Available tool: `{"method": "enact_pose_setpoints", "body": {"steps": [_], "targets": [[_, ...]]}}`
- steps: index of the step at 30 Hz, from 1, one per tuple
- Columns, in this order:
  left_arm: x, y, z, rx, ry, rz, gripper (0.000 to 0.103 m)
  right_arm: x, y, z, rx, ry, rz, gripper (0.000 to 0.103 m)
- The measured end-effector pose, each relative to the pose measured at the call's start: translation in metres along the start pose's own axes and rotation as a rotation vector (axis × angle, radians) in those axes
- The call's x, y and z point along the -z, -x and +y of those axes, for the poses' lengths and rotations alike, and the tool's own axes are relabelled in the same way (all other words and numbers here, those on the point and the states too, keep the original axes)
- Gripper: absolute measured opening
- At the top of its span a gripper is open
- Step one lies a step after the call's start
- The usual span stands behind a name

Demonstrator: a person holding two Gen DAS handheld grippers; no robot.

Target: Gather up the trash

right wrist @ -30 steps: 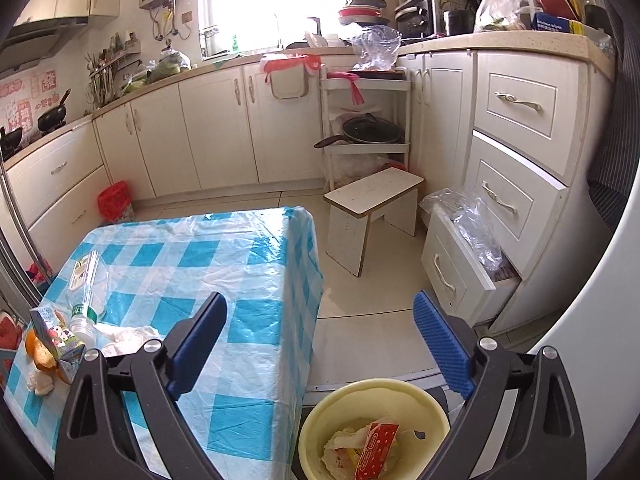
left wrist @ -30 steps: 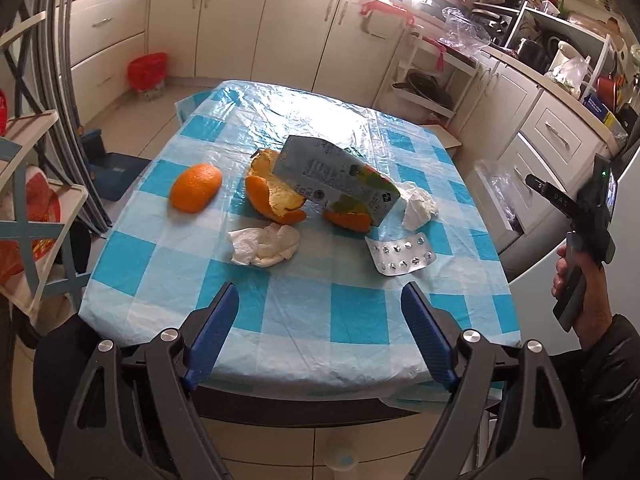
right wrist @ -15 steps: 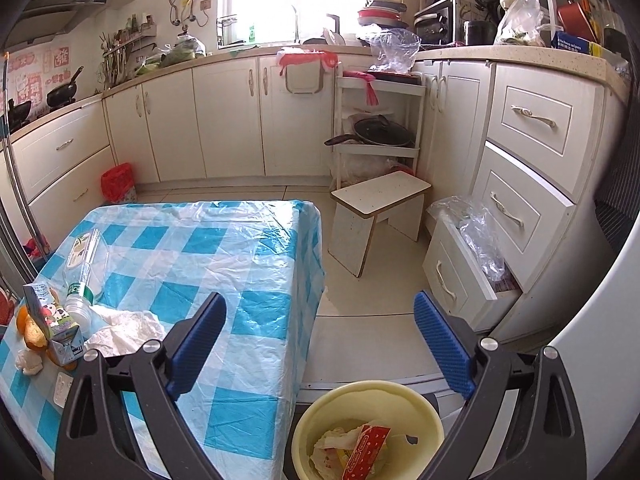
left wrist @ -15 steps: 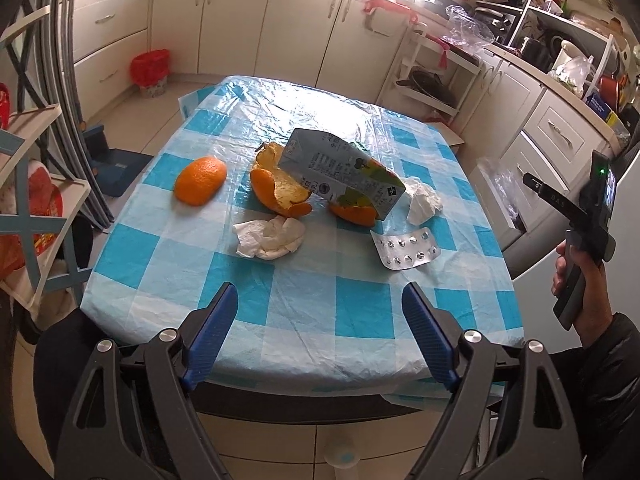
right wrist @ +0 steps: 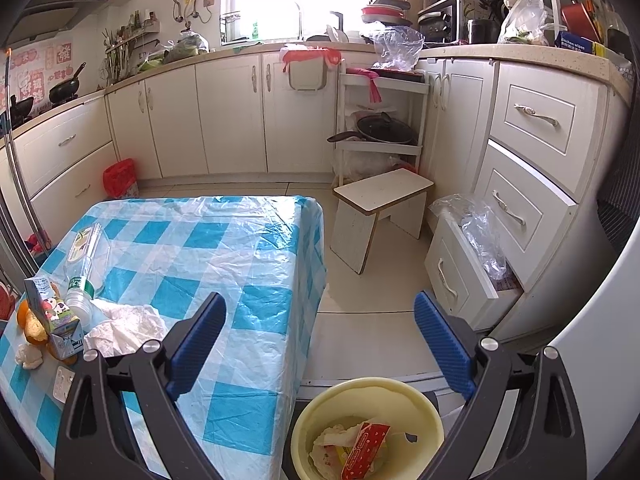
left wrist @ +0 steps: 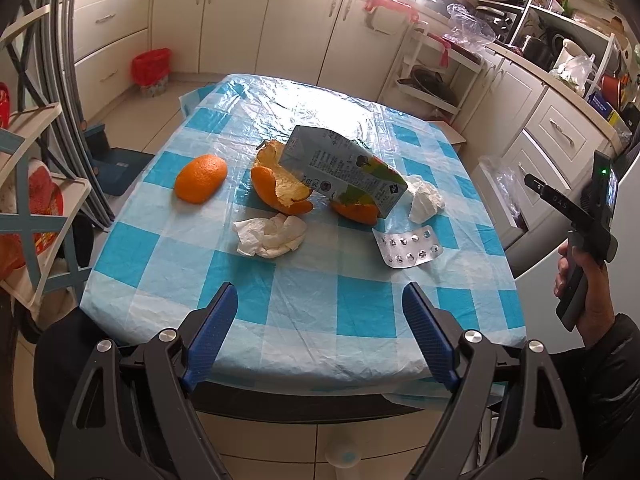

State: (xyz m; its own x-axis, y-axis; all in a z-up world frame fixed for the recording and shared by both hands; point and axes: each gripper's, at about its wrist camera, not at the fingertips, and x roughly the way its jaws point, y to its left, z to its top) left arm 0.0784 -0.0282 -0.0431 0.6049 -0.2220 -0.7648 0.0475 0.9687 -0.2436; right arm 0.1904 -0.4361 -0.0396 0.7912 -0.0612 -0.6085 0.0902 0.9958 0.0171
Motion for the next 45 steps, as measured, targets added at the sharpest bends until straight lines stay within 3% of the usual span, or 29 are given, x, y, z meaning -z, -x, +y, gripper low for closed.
{"method": "enact_pose_setpoints", "body": {"steps": [22, 29, 32, 36, 41, 45], "targets": [[0.003, -0.006, 0.006, -0.025, -0.002, 0.006, 0.081, 0.001, 0.004, 0.004, -0.030, 0.005, 0.008, 0.091], [-0.007, -0.011, 0.036, -0.085, 0.037, -0.012, 0.081, 0.012, 0.032, 0.013, -0.209, -0.141, 0.006, 0.091], [-0.011, -0.017, 0.046, -0.107, 0.051, -0.008, 0.081, 0.023, 0.041, 0.035, -0.278, -0.113, 0.025, 0.091], [-0.015, -0.031, 0.049, -0.131, 0.028, 0.001, 0.081, 0.037, 0.031, 0.072, -0.378, -0.040, 0.133, 0.091], [-0.020, -0.057, 0.046, -0.140, -0.011, 0.032, 0.081, 0.056, 0.018, 0.117, -0.431, 0.074, 0.218, 0.091], [-0.024, -0.074, 0.042, -0.141, -0.038, 0.047, 0.081, 0.064, 0.007, 0.134, -0.459, 0.092, 0.255, 0.091]]}}
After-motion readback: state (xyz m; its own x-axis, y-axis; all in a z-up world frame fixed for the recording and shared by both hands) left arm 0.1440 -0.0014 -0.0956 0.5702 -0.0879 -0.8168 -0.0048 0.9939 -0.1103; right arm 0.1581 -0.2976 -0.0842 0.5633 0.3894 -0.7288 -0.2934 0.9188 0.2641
